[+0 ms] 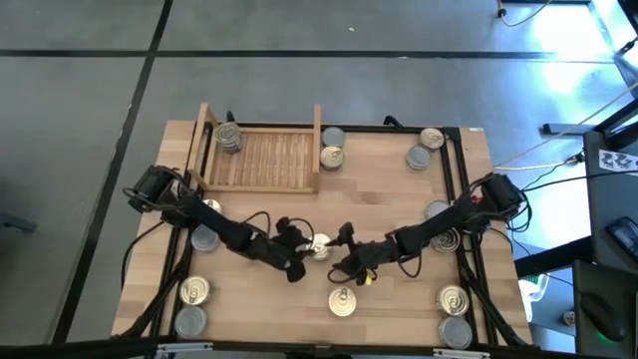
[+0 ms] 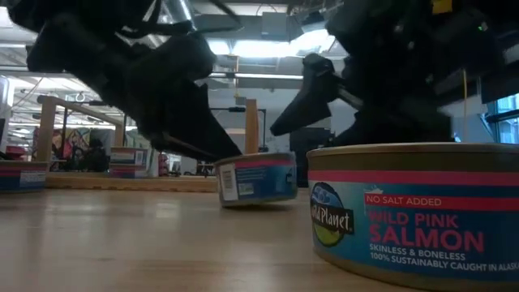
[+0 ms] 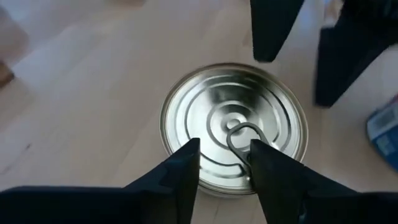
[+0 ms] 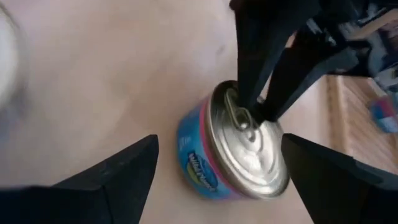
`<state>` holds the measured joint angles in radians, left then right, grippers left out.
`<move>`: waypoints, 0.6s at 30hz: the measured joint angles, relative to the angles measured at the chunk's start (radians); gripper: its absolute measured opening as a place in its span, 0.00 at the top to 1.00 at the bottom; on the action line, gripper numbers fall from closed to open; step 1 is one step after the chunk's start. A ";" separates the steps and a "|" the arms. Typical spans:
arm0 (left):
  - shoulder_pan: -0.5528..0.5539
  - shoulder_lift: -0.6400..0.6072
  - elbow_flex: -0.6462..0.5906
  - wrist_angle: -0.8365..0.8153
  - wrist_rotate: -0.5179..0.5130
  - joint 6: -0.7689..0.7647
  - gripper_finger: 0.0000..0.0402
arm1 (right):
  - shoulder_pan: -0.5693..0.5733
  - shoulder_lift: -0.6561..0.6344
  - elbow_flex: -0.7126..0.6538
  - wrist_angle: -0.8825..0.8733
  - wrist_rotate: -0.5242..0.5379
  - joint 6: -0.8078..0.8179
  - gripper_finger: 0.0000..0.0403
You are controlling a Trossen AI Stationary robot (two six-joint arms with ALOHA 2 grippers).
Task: Stack canned seafood by type on shelf
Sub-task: Put the blue tuna can on the shelf
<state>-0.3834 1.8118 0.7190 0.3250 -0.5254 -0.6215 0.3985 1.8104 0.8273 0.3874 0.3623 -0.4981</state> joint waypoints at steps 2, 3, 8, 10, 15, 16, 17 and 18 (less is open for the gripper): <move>0.009 -0.001 -0.043 0.069 0.009 -0.041 0.69 | 0.000 0.018 0.032 -0.049 0.036 -0.061 0.16; 0.014 -0.002 -0.063 0.103 0.017 -0.060 0.70 | 0.000 0.026 0.047 -0.085 0.059 -0.095 0.16; 0.032 0.000 -0.136 0.246 0.035 -0.117 0.76 | 0.000 0.068 0.099 -0.180 0.127 -0.228 0.16; 0.034 0.002 -0.140 0.269 0.039 -0.107 0.77 | 0.000 0.082 0.102 -0.173 0.165 -0.277 0.16; 0.034 0.008 -0.143 0.289 0.062 -0.087 0.80 | -0.015 0.100 0.109 -0.113 0.187 -0.357 0.16; 0.034 0.009 -0.143 0.290 0.064 -0.087 0.80 | -0.021 0.103 0.110 -0.103 0.185 -0.368 0.16; 0.034 0.010 -0.144 0.290 0.064 -0.087 0.80 | -0.026 0.105 0.111 -0.099 0.184 -0.371 0.16; 0.034 0.010 -0.144 0.291 0.064 -0.087 0.80 | -0.029 0.106 0.111 -0.097 0.186 -0.372 0.17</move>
<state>-0.3496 1.8214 0.5751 0.6159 -0.4610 -0.7090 0.3694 1.9165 0.9379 0.2903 0.5483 -0.8703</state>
